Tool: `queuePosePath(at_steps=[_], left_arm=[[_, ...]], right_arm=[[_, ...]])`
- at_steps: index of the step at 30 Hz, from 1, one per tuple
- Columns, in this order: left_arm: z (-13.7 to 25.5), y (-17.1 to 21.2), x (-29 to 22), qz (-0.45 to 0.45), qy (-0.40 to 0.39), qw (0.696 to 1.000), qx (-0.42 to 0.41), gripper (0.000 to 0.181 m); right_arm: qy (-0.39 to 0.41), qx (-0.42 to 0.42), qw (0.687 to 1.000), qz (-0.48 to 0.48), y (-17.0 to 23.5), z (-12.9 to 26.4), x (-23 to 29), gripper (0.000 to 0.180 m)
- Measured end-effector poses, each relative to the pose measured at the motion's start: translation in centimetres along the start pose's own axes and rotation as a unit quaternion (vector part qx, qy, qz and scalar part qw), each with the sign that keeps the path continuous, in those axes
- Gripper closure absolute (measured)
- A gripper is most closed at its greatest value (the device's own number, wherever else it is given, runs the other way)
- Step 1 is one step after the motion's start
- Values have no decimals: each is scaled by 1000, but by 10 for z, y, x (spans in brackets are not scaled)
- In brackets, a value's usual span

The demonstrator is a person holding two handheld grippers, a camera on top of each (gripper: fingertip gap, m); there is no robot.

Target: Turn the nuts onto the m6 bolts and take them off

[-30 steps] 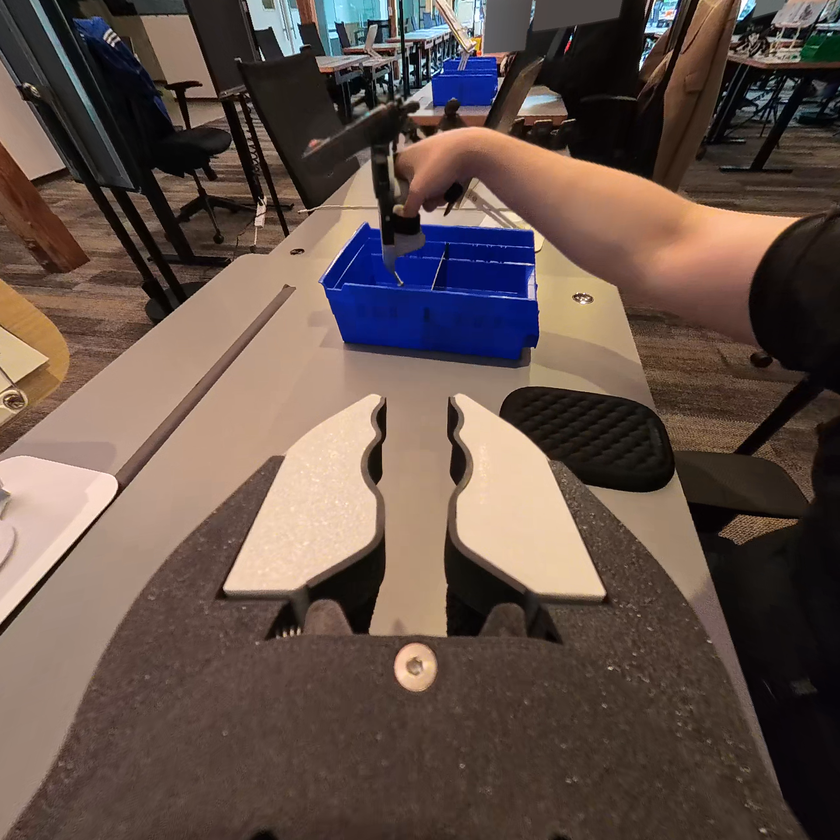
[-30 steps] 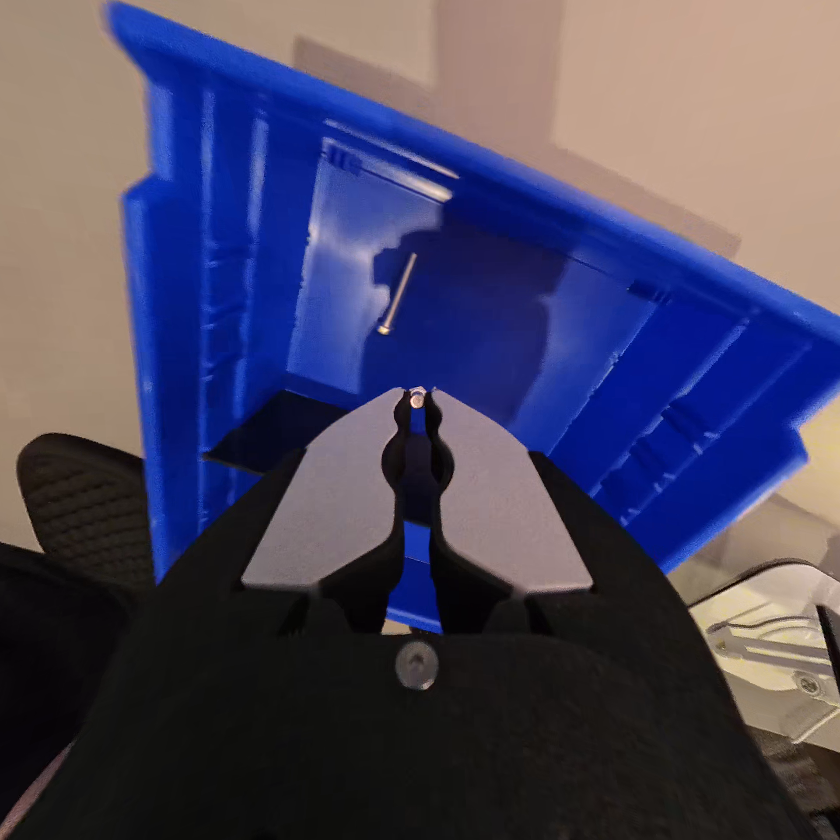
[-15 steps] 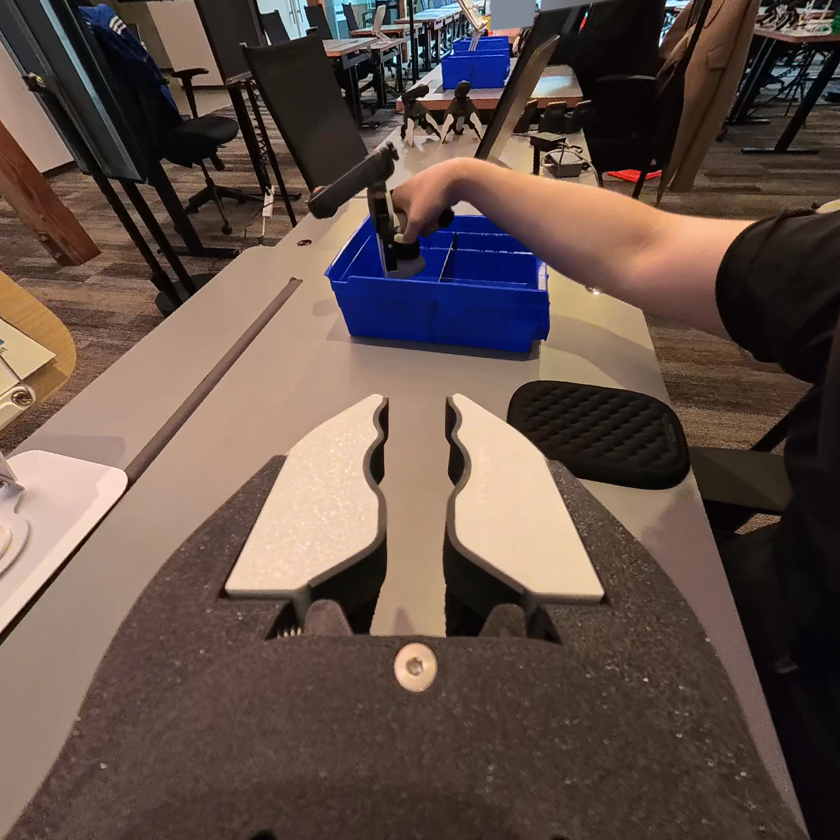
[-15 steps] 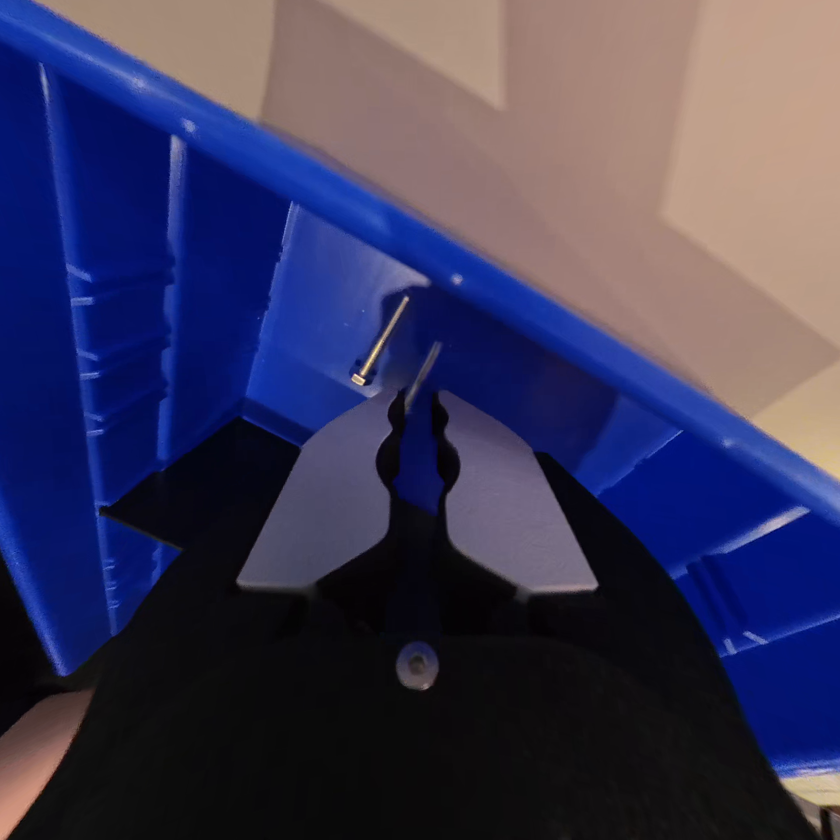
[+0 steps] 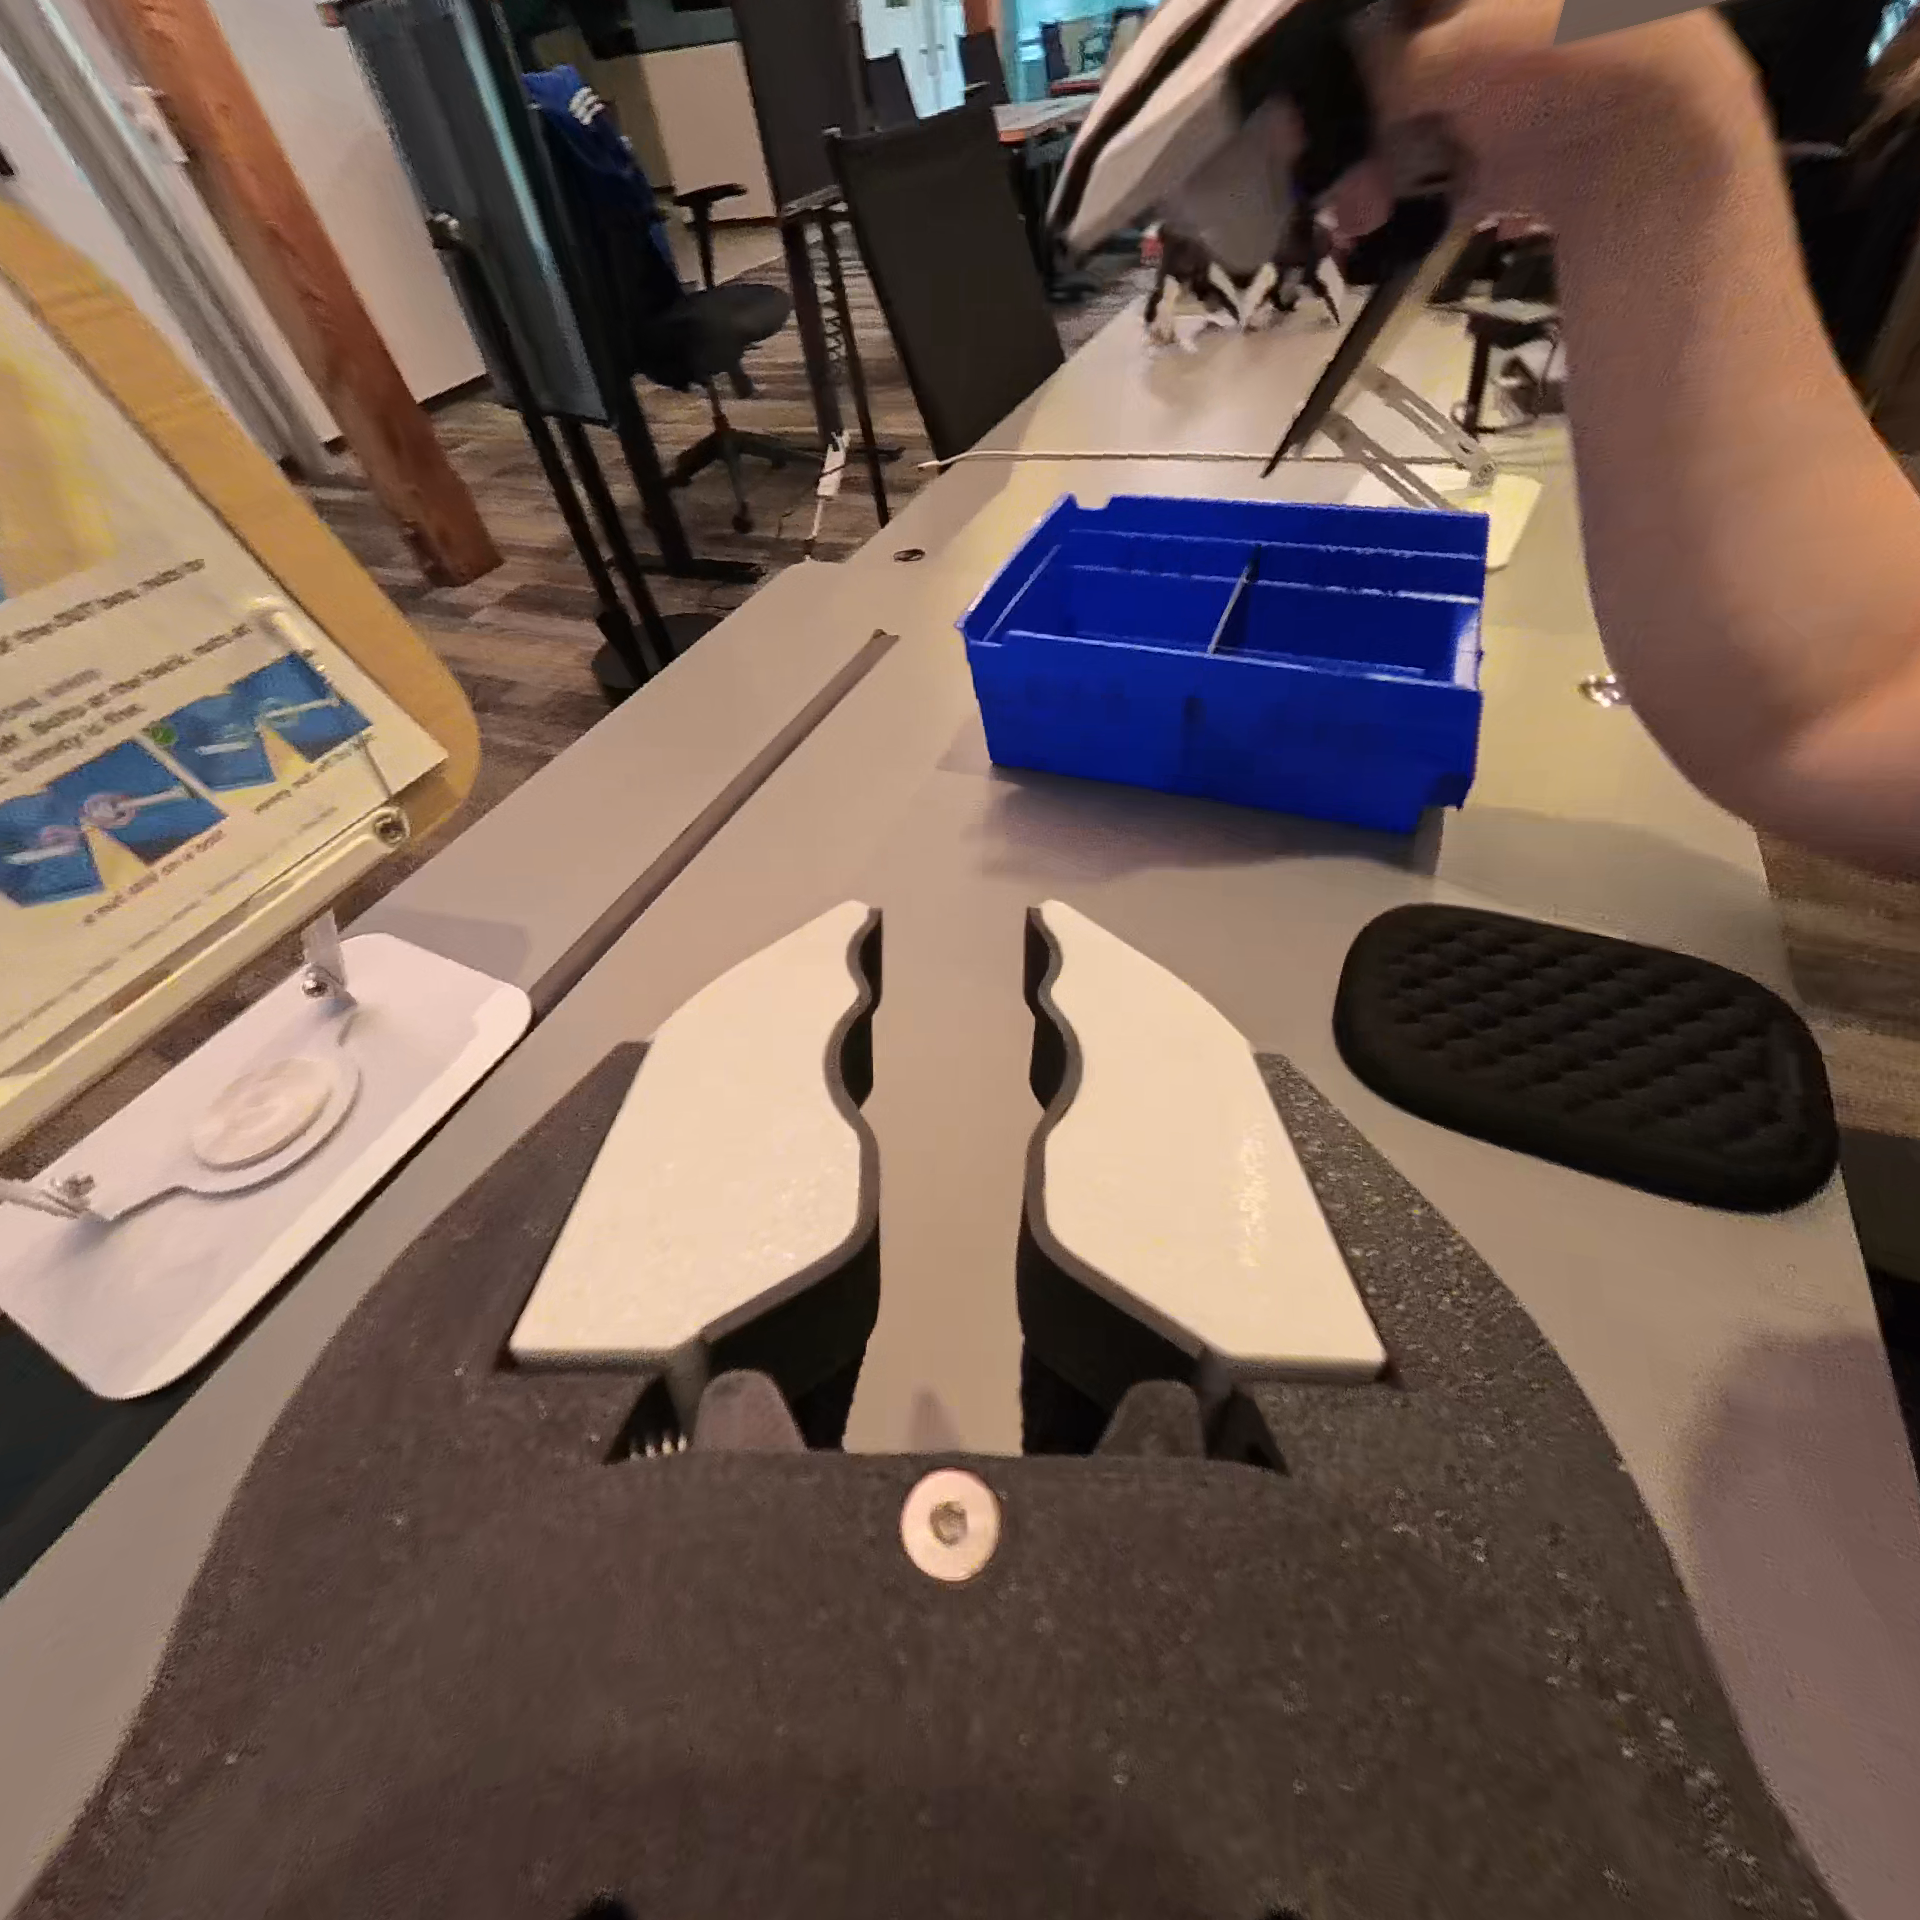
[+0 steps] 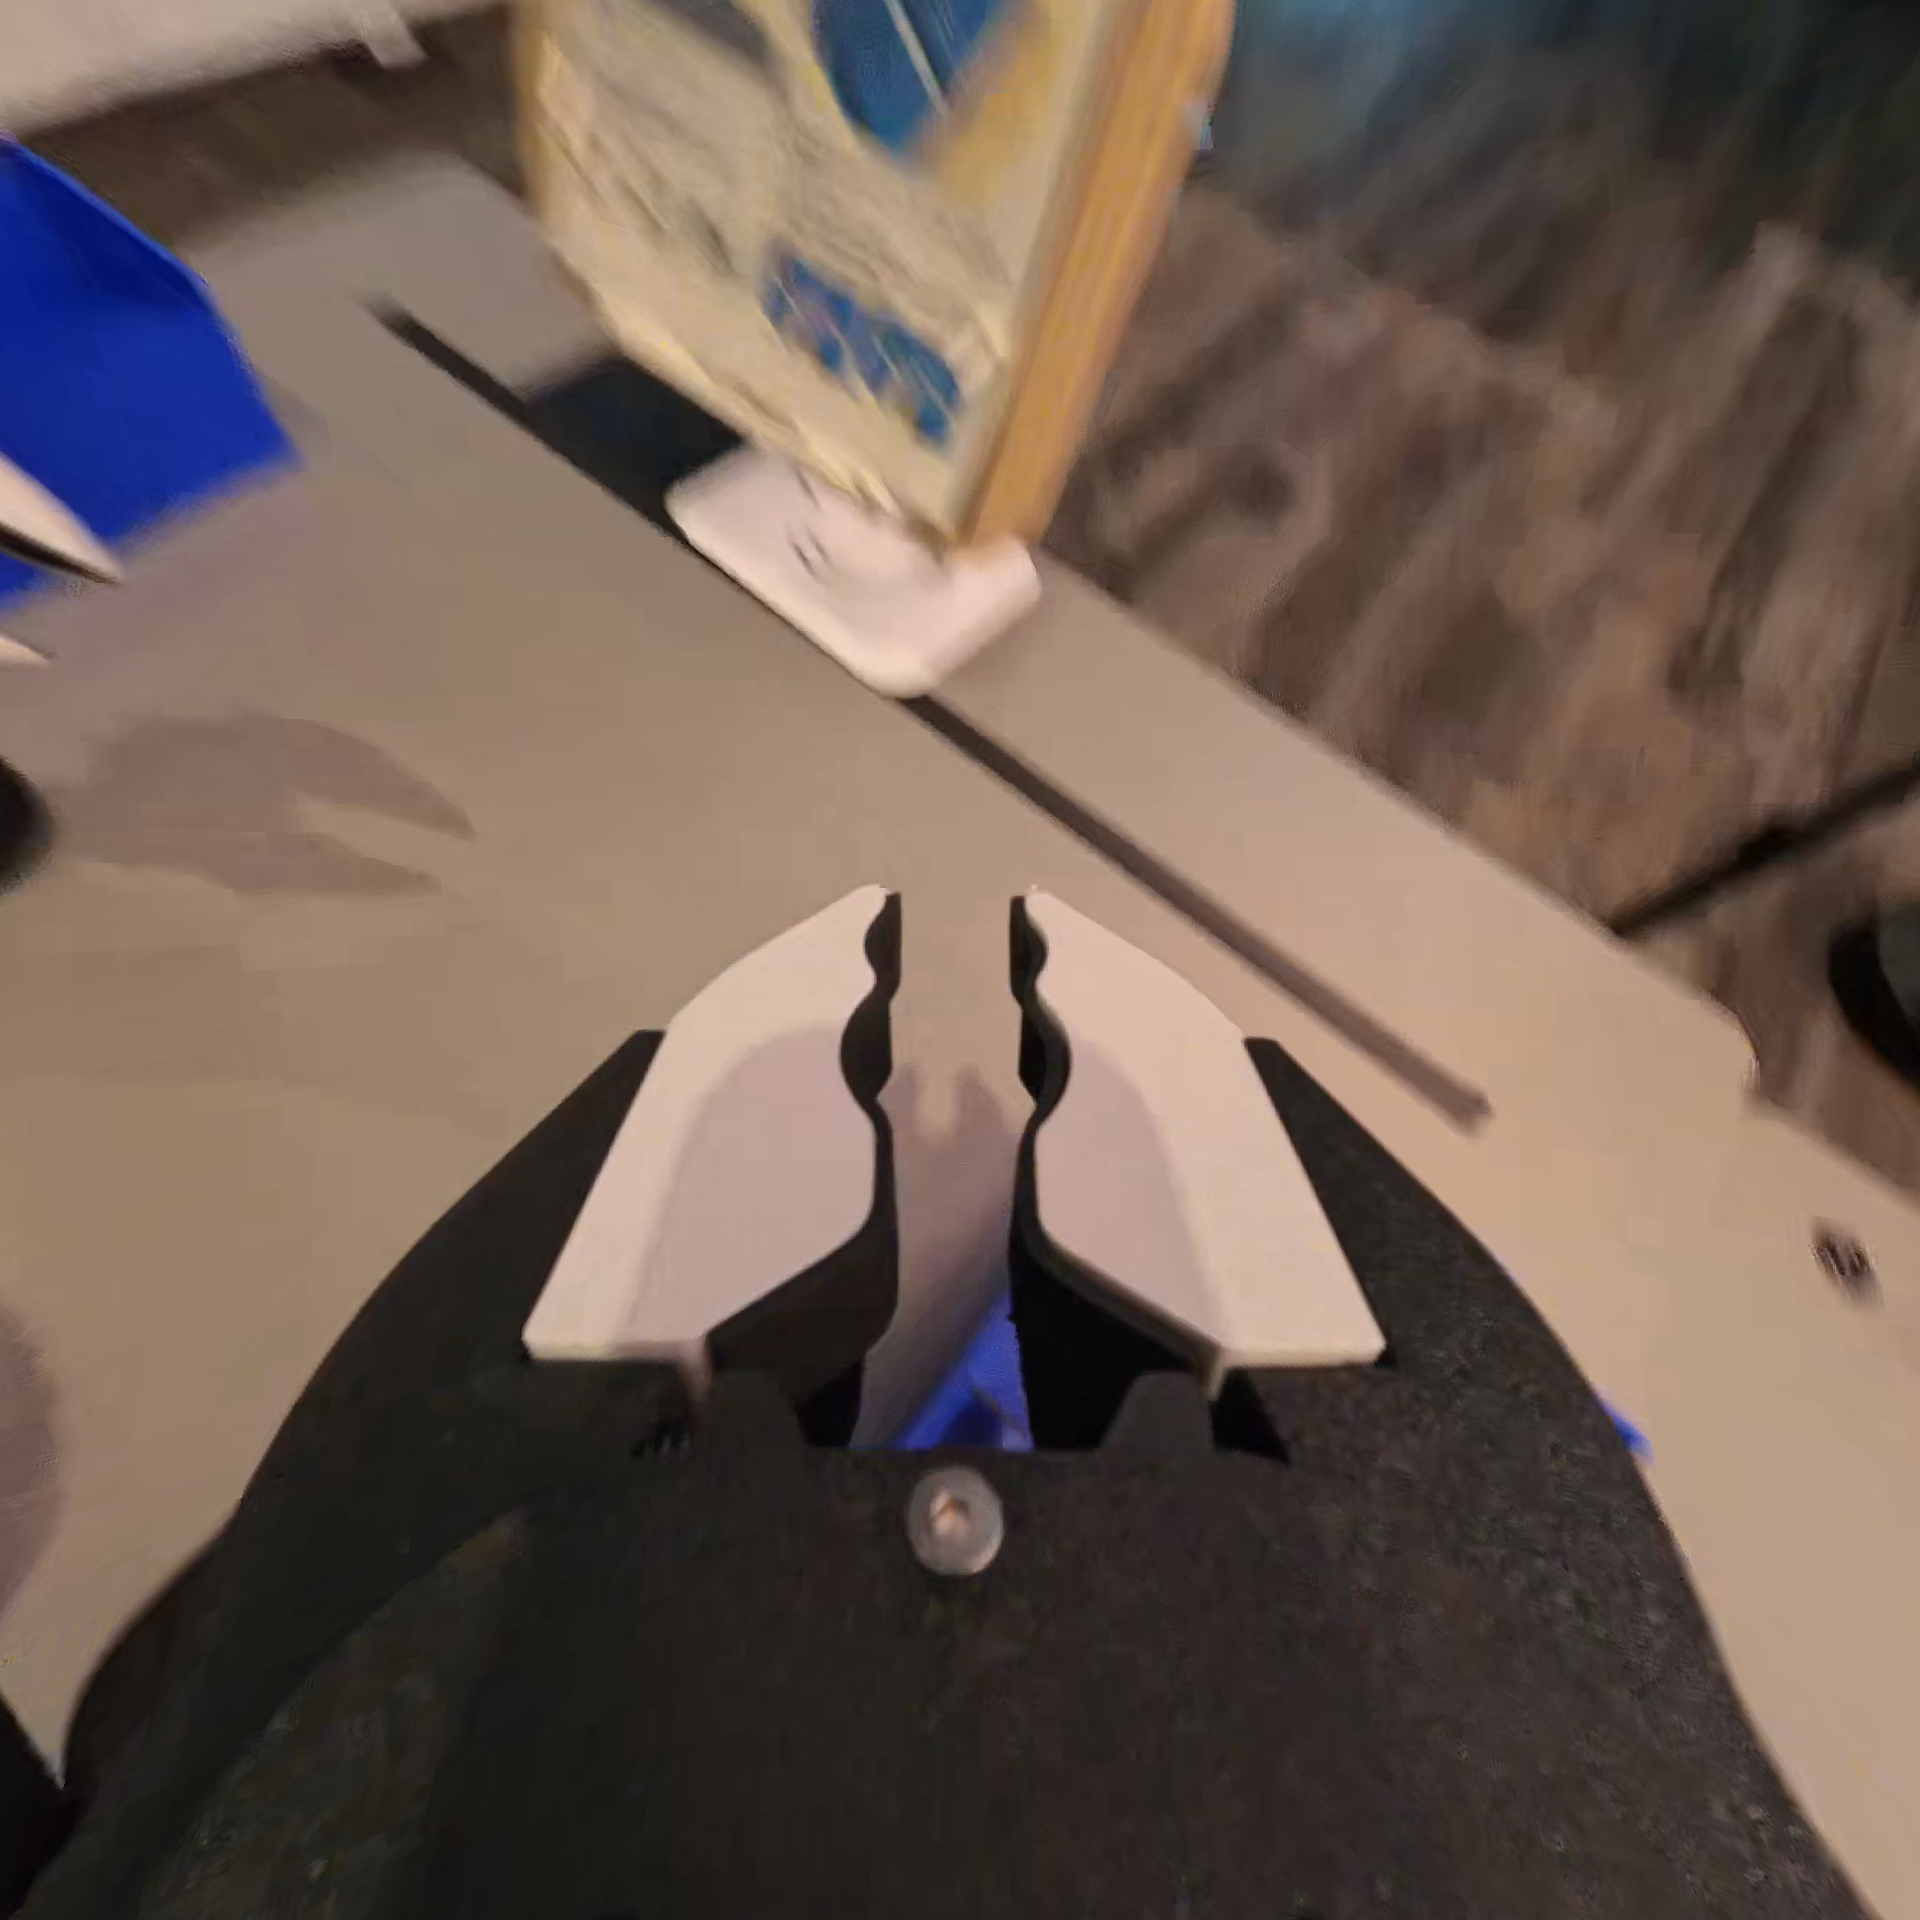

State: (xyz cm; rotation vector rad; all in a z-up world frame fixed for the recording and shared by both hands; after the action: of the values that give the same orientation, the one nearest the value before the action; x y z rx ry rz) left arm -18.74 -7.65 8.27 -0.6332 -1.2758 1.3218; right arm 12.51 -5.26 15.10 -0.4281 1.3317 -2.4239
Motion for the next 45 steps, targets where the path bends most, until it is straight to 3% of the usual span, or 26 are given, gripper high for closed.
queuePosePath(at_steps=[4,8,12,15,19,22,25,28,34,45], left_arm=[[-1,5,13,75,-2,997,-32,155],[7,16,33,78,-66,995,-16,155],[25,10,35,105,-77,991,-35,155],[51,-8,29,149,-51,985,-70,155],[117,1,46,138,-128,982,-24,155],[186,45,76,152,-206,962,92,145],[252,110,118,186,-273,919,214,146],[291,179,151,254,-295,870,303,151],[295,276,179,300,-287,813,408,153],[283,336,188,310,-241,773,499,156]], right_arm=[[-54,-117,991,27,-25,1,79,151],[-90,-155,984,4,-25,-22,122,138],[-115,-161,980,-18,-8,-57,134,139],[-82,-132,988,-7,-1,-78,124,139],[-57,-122,991,-18,5,-85,110,140],[-73,-129,988,-32,3,-83,111,141],[-75,-129,988,-37,0,-84,112,141],[-63,-115,991,-34,4,-88,111,141],[-16,-89,995,-36,17,-84,93,142],[-30,-100,992,-72,21,-69,78,144]])
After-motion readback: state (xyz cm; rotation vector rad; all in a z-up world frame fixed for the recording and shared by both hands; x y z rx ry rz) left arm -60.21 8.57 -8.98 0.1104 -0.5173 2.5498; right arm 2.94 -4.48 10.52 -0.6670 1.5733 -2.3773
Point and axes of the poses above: each gripper's, where its closed fingertips meet, z back along the fingers, y out of its underside, x = y × z across the jaws, the point moved 4 cm from there along z, back along the fingers, and after that the axes turned 13 degrees about -z, right-handed, at the moved point
